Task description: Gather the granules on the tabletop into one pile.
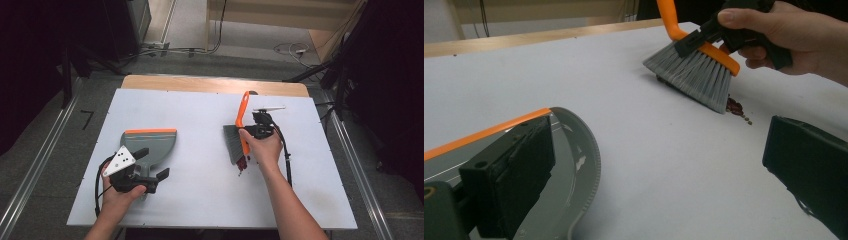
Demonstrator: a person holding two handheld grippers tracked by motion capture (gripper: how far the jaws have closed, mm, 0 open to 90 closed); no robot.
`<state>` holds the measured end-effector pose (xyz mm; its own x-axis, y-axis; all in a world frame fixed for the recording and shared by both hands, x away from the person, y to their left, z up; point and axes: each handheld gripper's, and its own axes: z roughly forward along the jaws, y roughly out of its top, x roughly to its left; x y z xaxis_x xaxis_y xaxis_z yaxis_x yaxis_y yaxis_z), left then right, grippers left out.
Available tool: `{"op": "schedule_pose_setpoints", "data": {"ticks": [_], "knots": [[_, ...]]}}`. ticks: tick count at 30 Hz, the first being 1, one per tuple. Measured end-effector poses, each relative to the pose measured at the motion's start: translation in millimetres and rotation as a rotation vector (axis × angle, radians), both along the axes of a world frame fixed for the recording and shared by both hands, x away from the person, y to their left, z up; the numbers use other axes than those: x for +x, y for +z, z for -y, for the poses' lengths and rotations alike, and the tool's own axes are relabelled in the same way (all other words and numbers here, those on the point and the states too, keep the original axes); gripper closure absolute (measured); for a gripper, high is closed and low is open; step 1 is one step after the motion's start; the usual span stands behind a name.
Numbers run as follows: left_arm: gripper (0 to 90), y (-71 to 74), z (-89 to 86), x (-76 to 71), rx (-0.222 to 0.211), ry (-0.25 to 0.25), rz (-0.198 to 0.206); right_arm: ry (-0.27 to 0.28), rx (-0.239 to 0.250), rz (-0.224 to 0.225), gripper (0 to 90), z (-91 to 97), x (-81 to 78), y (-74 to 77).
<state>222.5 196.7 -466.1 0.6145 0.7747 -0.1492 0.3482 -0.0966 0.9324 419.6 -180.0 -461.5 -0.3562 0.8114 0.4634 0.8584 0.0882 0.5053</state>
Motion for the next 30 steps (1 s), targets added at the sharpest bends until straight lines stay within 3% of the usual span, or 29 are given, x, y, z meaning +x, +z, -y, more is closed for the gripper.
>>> {"op": "schedule_pose_setpoints", "data": {"ticks": [4, 5, 7, 9, 10, 11, 12, 13, 14, 15, 16, 17, 22, 27, 30], "knots": [[0.6, -0.6, -0.1, 1.0, -0.002, 0.001, -0.001, 0.026, 0.031, 0.040, 68.6, 2.8, -5.7, 9.4], [0.6, -0.6, -0.1, 1.3, -0.001, 0.001, -0.001, 0.054, 0.055, 0.065, 68.6, 4.3, -10.1, 18.7], [0.6, -0.7, 0.5, 1.5, -0.003, 0.000, -0.002, 0.074, 0.052, 0.082, 68.6, 4.5, -12.7, 24.2], [0.6, -0.6, 0.9, 1.3, 0.002, 0.000, -0.004, 0.138, 0.055, 0.111, 68.6, 4.5, -18.0, 34.6], [0.6, -0.8, 1.1, 1.2, 0.001, -0.002, -0.003, 0.176, 0.041, 0.129, 68.6, 4.6, -21.0, 39.1], [0.6, -0.8, 1.1, 1.2, 0.003, -0.003, -0.003, 0.268, -0.007, 0.166, 68.5, 3.6, -28.2, 46.2], [0.6, -0.8, 1.2, 1.1, 0.003, -0.003, -0.003, 0.268, -0.007, 0.166, 68.5, 3.6, -28.2, 46.2], [0.6, -0.8, 1.2, 1.2, 0.003, -0.003, -0.004, 0.374, -0.078, 0.200, 68.5, 2.3, -36.5, 49.4], [0.7, -0.8, 1.3, 1.2, 0.004, -0.003, -0.004, 0.419, -0.117, 0.211, 68.5, 1.5, -40.9, 49.4], [0.7, -0.8, 1.4, 1.2, 0.005, -0.002, -0.005, 0.457, -0.155, 0.212, 68.6, 0.9, -45.6, 48.9], [0.7, -0.9, 1.7, 1.3, 0.005, -0.003, -0.004, 0.457, -0.155, 0.212, 68.6, 0.9, -45.6, 48.9], [0.6, -1.1, 2.3, 1.3, 0.004, -0.003, -0.004, 0.529, -0.200, 0.207, 68.5, 0.6, -53.6, 45.7], [0.6, -1.3, 4.0, 1.5, 0.006, -0.005, -0.007, 0.581, -0.227, 0.197, 68.6, 4.7, -66.8, 39.9], [0.7, -2.2, 5.5, 2.4, 0.006, -0.006, -0.010, 0.698, -0.246, 0.208, 68.6, 4.9, -79.6, 30.6], [0.6, -2.2, 6.2, 2.7, 0.010, -0.006, -0.009, 0.751, -0.252, 0.185, 68.6, 0.3, -83.0, 23.7]]}}
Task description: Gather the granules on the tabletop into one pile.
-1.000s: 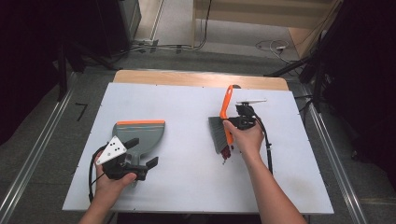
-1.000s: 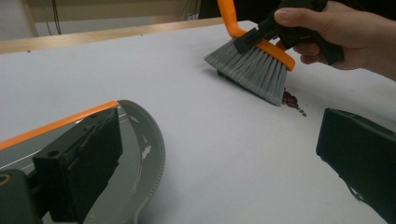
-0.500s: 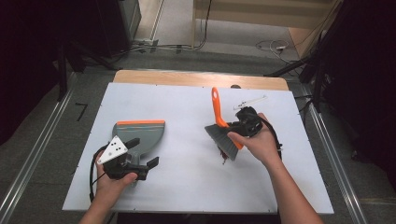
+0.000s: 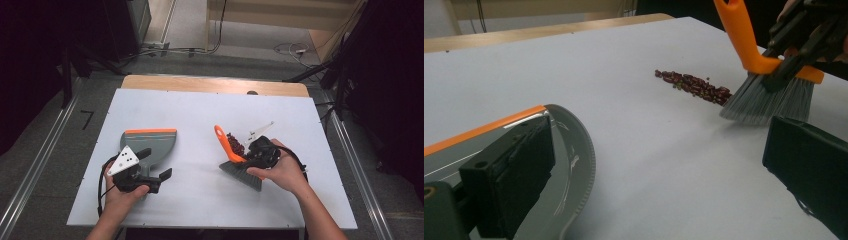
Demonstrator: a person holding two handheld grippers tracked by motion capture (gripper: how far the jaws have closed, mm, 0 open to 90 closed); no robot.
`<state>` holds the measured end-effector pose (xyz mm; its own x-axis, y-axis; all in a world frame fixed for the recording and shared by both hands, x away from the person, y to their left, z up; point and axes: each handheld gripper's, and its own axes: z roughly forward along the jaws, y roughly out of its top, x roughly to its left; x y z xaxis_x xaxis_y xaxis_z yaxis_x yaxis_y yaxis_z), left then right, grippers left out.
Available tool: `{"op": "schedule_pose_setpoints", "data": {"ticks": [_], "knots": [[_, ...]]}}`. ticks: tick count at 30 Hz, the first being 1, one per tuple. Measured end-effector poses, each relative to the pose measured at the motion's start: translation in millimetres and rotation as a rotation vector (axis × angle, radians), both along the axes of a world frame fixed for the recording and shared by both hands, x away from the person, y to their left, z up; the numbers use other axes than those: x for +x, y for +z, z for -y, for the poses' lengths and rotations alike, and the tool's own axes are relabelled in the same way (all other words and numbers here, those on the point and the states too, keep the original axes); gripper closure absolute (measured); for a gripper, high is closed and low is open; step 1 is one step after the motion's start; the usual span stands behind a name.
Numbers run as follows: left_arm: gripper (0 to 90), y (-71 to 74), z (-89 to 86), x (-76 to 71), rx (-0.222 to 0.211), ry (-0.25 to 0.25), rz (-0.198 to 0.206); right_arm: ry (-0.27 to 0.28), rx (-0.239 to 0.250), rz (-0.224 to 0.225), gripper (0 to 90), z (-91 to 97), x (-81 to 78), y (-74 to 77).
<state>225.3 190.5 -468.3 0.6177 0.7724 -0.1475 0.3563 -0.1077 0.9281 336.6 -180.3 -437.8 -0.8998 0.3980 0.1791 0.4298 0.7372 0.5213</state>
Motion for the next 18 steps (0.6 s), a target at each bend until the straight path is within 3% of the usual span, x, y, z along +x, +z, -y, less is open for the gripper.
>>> {"op": "schedule_pose_setpoints", "data": {"ticks": [3, 8, 18], "knots": [[0.6, 0.4, -0.4, -0.1, 0.000, 0.002, 0.001, 0.058, -0.034, 0.034, 68.6, -4.9, 2.2, -7.8], [0.6, 0.3, -0.4, -1.0, 0.000, 0.001, 0.001, 0.051, -0.030, 0.044, 68.4, -6.8, 16.7, -11.3], [0.6, 0.6, -1.5, -1.5, 0.001, 0.004, 0.000, 0.037, -0.007, 0.020, 68.0, -4.5, 46.1, -16.0]]}}
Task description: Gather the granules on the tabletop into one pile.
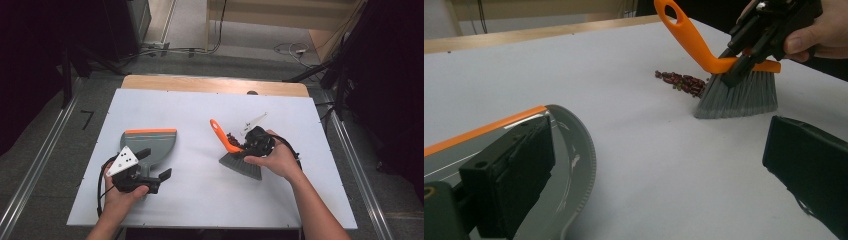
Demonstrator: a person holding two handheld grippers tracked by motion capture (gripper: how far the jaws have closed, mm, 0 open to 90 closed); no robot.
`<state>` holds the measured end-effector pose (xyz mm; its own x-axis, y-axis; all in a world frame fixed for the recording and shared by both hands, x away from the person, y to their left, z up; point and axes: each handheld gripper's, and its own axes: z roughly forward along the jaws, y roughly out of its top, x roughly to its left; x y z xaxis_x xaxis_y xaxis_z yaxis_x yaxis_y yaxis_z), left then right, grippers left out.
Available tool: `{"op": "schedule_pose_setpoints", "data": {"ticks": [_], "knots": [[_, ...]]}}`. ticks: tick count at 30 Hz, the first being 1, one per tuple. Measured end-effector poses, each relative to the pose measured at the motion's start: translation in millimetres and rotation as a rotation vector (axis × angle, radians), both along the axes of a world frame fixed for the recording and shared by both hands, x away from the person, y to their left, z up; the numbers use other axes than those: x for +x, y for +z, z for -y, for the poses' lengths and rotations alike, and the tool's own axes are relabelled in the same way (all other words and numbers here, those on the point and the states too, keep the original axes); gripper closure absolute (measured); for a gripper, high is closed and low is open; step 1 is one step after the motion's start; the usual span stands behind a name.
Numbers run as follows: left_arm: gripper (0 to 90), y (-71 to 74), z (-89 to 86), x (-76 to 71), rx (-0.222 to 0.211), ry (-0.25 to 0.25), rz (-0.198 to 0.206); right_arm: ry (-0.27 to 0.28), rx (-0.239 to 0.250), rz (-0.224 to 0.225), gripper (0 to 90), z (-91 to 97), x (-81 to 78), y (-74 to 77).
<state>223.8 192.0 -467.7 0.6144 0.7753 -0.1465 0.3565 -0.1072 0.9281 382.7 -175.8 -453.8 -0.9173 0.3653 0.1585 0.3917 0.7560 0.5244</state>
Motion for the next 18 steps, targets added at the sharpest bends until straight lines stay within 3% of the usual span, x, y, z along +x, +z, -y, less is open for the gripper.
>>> {"op": "schedule_pose_setpoints", "data": {"ticks": [9, 18], "knots": [[0.7, -0.3, 0.7, 0.2, -0.003, -0.003, 0.003, -0.002, -0.001, 0.007, 67.9, -2.5, 15.4, 0.5], [0.6, 0.1, -1.2, 0.4, -0.007, 0.002, 0.003, -0.038, 0.006, 0.033, 67.9, -1.5, 26.0, 1.8]]}}
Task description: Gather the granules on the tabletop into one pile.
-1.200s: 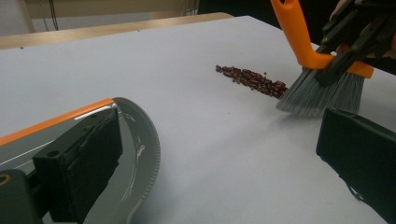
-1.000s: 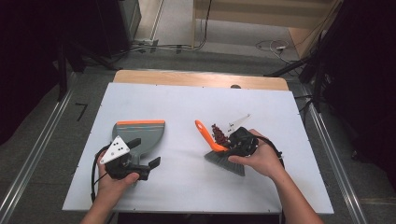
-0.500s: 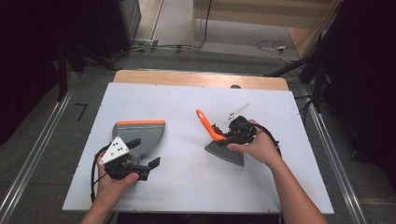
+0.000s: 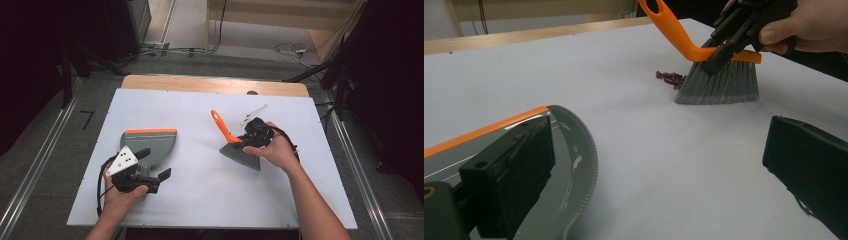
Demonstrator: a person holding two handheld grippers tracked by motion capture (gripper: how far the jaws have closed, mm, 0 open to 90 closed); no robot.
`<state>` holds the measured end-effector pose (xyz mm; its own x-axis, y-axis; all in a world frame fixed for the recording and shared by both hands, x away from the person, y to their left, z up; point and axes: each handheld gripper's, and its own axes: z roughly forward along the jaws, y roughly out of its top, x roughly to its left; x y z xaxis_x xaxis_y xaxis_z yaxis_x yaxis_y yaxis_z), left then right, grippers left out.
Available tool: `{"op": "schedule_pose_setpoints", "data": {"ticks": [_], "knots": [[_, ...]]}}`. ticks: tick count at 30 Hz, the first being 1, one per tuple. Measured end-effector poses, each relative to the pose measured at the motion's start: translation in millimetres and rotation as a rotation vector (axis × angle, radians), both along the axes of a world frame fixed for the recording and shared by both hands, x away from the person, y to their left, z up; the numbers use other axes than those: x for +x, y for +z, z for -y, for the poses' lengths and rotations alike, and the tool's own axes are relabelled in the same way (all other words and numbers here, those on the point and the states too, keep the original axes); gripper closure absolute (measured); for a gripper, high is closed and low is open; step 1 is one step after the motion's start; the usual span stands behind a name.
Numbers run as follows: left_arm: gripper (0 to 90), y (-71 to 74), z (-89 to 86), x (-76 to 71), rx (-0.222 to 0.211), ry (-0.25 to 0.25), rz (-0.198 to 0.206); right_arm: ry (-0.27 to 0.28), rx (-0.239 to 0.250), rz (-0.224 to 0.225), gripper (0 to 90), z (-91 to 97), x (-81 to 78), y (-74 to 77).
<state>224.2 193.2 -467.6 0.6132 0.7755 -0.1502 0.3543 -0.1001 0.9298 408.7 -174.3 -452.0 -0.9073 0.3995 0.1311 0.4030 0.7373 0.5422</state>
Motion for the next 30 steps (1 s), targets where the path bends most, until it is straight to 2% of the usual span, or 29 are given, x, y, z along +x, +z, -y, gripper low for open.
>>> {"op": "schedule_pose_setpoints", "data": {"ticks": [3, 11, 30], "knots": [[0.6, 0.0, -1.1, 0.2, -0.004, 0.002, -0.001, -0.008, 0.003, -0.010, 67.9, -0.4, 3.3, -0.1], [0.7, -0.2, -1.1, 0.5, 0.001, 0.001, -0.001, -0.008, 0.005, 0.001, 68.0, -0.8, 9.6, 0.1], [0.7, -0.3, -1.3, 0.5, 0.000, 0.001, 0.000, -0.031, 0.009, 0.031, 68.1, -1.8, 13.2, 2.3]]}}
